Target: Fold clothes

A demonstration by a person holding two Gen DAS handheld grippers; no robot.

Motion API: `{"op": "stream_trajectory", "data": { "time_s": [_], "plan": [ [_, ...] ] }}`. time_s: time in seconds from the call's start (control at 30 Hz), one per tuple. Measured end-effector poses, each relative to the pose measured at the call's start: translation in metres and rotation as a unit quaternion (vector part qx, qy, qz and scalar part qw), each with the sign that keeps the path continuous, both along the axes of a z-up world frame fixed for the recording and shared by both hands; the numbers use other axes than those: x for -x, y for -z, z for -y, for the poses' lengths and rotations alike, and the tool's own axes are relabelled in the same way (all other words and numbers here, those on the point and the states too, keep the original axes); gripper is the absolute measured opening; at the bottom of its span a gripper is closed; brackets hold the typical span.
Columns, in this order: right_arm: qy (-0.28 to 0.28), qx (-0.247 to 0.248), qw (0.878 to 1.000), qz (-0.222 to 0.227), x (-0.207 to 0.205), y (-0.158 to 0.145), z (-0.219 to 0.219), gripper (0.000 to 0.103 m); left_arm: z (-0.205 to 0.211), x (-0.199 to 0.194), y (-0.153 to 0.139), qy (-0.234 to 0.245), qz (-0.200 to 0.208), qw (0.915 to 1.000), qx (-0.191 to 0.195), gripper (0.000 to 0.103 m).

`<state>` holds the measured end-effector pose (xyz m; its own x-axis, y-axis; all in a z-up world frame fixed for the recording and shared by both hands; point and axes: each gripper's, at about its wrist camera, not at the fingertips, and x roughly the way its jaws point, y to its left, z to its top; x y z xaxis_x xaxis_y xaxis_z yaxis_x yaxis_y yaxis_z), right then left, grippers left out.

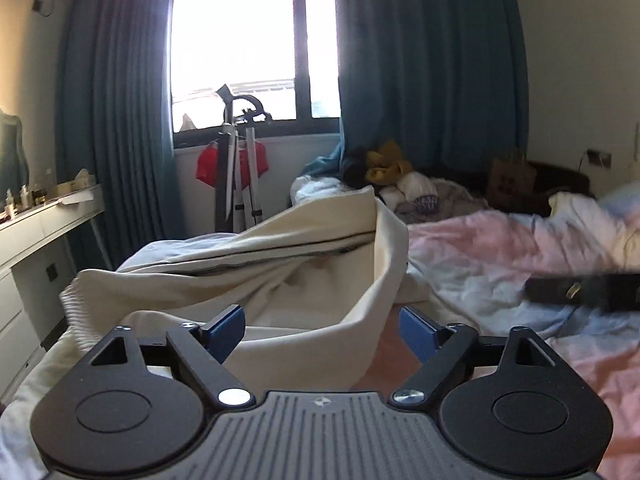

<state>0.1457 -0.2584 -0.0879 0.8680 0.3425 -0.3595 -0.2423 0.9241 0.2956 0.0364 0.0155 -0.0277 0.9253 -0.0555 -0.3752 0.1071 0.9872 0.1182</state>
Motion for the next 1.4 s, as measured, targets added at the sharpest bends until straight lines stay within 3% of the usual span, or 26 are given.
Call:
{"op": "stream_trajectory", "data": {
  "time_s": [0.2, 0.47, 0.6, 0.67, 0.7, 0.73, 0.83, 1.1, 1.23, 1.33, 1.4],
  "plan": [
    [0.006, -0.004, 1.000, -0.008, -0.005, 0.007, 0.009, 0.083, 0.015, -0.081, 0.030, 0.021, -0.015, 0.9978, -0.062, 0.091],
    [0.035, -0.073, 0.996, -0.048, -0.022, 0.021, 0.038, 0.083, 0.038, -0.194, 0.062, 0.029, -0.029, 0.9923, -0.117, 0.094],
    [0.047, -0.093, 0.992, -0.066, -0.033, 0.031, 0.046, 0.083, 0.052, -0.232, 0.081, 0.030, -0.052, 0.9890, -0.135, 0.084],
    [0.049, -0.097, 0.991, -0.072, -0.036, 0.035, 0.047, 0.083, 0.050, -0.226, 0.075, 0.035, -0.046, 0.9904, -0.126, 0.076],
    [0.050, -0.097, 0.991, -0.074, -0.038, 0.036, 0.048, 0.083, 0.049, -0.222, 0.072, 0.037, -0.043, 0.9910, -0.121, 0.062],
    [0.049, -0.097, 0.991, -0.076, -0.039, 0.038, 0.047, 0.083, 0.048, -0.219, 0.069, 0.039, -0.040, 0.9916, -0.116, 0.040],
    [0.051, -0.094, 0.990, -0.087, -0.044, 0.044, 0.047, 0.083, 0.046, -0.208, 0.061, 0.046, -0.031, 0.9932, -0.102, 0.009],
    [0.057, -0.099, 0.989, -0.096, -0.044, 0.047, 0.052, 0.083, 0.038, -0.181, 0.038, 0.065, -0.007, 0.9959, -0.063, 0.002],
    [0.068, -0.132, 0.984, -0.101, -0.040, 0.046, 0.062, 0.083, 0.017, -0.138, 0.011, 0.079, 0.006, 0.9962, -0.037, 0.002],
    [0.077, -0.149, 0.980, -0.109, -0.039, 0.047, 0.067, 0.083, -0.008, -0.115, 0.008, 0.077, -0.004, 0.9969, -0.012, 0.002],
    [0.080, -0.149, 0.979, -0.111, -0.038, 0.047, 0.068, 0.083, -0.020, -0.095, 0.007, 0.092, -0.001, 0.9956, -0.016, 0.002]
  ]
}}
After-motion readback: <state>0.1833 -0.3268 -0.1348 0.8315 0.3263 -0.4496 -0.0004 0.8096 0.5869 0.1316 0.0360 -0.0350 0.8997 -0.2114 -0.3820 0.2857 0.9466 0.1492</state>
